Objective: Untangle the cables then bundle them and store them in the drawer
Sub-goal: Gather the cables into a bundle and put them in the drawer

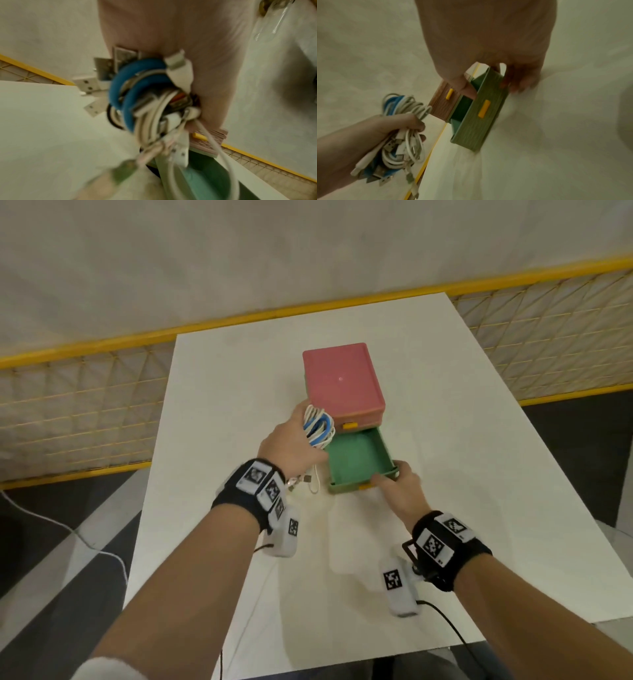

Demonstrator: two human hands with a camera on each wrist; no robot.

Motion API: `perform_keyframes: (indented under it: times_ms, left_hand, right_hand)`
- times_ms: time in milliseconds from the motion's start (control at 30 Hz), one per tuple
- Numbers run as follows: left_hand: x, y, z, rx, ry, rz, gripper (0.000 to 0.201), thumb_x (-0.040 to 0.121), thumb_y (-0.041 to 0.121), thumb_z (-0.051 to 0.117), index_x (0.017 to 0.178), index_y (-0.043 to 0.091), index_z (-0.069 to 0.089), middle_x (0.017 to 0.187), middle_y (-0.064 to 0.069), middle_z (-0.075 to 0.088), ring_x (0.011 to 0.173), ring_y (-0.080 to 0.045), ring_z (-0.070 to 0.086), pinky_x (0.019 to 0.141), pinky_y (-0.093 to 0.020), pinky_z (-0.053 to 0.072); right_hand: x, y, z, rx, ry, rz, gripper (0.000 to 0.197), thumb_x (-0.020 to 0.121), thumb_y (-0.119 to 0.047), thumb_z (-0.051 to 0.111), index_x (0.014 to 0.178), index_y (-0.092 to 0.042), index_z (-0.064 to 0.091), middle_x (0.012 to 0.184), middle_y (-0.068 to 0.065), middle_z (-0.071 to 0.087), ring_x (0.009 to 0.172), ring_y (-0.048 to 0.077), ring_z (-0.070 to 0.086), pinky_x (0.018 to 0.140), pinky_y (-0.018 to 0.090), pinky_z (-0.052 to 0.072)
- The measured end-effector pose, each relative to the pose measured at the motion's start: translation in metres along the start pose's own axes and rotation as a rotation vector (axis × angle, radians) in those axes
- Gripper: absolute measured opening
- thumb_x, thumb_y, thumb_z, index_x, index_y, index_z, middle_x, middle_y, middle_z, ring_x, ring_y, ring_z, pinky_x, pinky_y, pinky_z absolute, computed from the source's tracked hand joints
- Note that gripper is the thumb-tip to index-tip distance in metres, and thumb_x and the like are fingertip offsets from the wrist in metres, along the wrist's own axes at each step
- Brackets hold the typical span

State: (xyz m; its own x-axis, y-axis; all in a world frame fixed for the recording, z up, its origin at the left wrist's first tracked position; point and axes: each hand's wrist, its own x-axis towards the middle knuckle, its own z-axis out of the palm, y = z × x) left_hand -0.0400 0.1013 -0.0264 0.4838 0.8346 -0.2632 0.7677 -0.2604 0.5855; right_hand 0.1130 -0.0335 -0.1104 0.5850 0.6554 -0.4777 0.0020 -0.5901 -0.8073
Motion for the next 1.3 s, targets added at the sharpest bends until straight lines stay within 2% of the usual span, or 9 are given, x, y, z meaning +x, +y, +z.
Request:
perform_keyframes:
  times_ms: [133,367,567,700,833,933,1033,1133,1300]
  left_hand:
    - [-0.021,0.011,0.014,-0.173,0.091,0.034,0.046,0.063,0.032,0.067,0.106,0.026,0.053,0.087,0.002,0.067,0.078,-0.023,0.066,0.075,-0.044,0.057]
    - [-0.001,0.063,0.059,0.371,-0.136,0.041,0.030,0.079,0.023,0.067,0.102,0.011,0.052,0.095,-0.005,0.063,0.089,-0.029,0.065,0.071,-0.034,0.049]
    - [0.030,0.067,0.098,0.465,-0.058,-0.144,0.017,0.093,0.015,0.052,0.107,0.017,0.063,0.112,-0.004,0.067,0.104,-0.025,0.065,0.078,-0.033,0.048]
    - [0.041,0.066,0.106,0.461,-0.094,-0.176,0.016,0.093,0.022,0.053,0.105,0.019,0.063,0.106,0.000,0.067,0.098,-0.022,0.066,0.070,-0.030,0.045]
    - [0.037,0.063,0.094,0.617,-0.249,-0.095,0.046,0.081,0.035,0.067,0.116,0.008,0.054,0.105,-0.006,0.062,0.097,-0.025,0.062,0.075,-0.031,0.048]
    - [0.025,0.066,0.102,0.991,-0.161,-0.011,0.035,0.094,0.030,0.052,0.122,0.009,0.052,0.117,-0.006,0.060,0.110,-0.026,0.053,0.077,-0.030,0.035]
    - [0.025,0.062,0.115,1.095,-0.165,0.008,0.029,0.098,0.016,0.039,0.123,0.004,0.050,0.119,-0.011,0.058,0.106,-0.025,0.056,0.075,-0.031,0.036]
    - [0.029,0.062,0.117,1.046,-0.120,-0.025,0.029,0.101,0.017,0.036,0.123,0.001,0.045,0.117,-0.013,0.057,0.103,-0.025,0.056,0.072,-0.029,0.039]
    - [0.029,0.053,0.101,0.944,-0.106,0.020,0.055,0.090,0.039,0.050,0.129,0.002,0.044,0.121,-0.013,0.055,0.111,-0.029,0.052,0.084,-0.035,0.043]
  right_hand:
    - [0.019,-0.016,-0.012,-0.264,0.087,-0.263,0.058,0.085,-0.020,0.059,0.139,-0.008,0.042,0.127,0.018,0.040,0.114,0.033,0.049,0.106,0.042,0.039]
    - [0.012,-0.014,-0.025,-0.291,-0.079,-0.460,0.081,0.084,0.004,0.049,0.150,-0.024,0.013,0.134,0.011,0.041,0.077,0.021,0.052,0.077,0.042,0.052]
    - [0.007,-0.011,-0.030,-0.604,-0.130,-0.730,0.093,0.082,0.003,0.047,0.148,-0.043,0.002,0.159,-0.019,0.004,0.105,0.025,0.059,0.076,0.037,0.054]
    - [0.016,-0.011,-0.031,-0.719,-0.176,-0.683,0.086,0.082,0.002,0.043,0.150,-0.037,0.007,0.155,-0.011,0.030,0.107,0.029,0.055,0.083,0.039,0.050]
    - [0.021,-0.016,-0.028,-0.815,-0.247,-0.681,0.071,0.086,-0.003,0.044,0.150,-0.023,0.020,0.151,0.002,0.038,0.109,0.033,0.056,0.087,0.041,0.050]
    - [0.022,-0.019,-0.026,-0.822,-0.233,-0.696,0.054,0.084,-0.007,0.050,0.135,-0.019,0.038,0.115,0.011,0.066,0.094,0.035,0.062,0.075,0.040,0.051]
    - [0.015,-0.019,-0.027,-0.741,-0.205,-0.686,0.055,0.083,-0.005,0.051,0.135,-0.018,0.037,0.131,0.010,0.055,0.097,0.034,0.063,0.077,0.039,0.050]
    - [0.011,-0.018,-0.028,-0.780,-0.216,-0.721,0.081,0.083,0.000,0.047,0.150,-0.030,0.011,0.157,-0.002,0.024,0.098,0.030,0.060,0.078,0.036,0.049]
    - [0.030,-0.032,-0.018,-1.031,-0.288,-0.612,0.079,0.088,-0.016,0.052,0.151,-0.013,0.004,0.146,0.012,0.044,0.098,0.035,0.063,0.078,0.040,0.050]
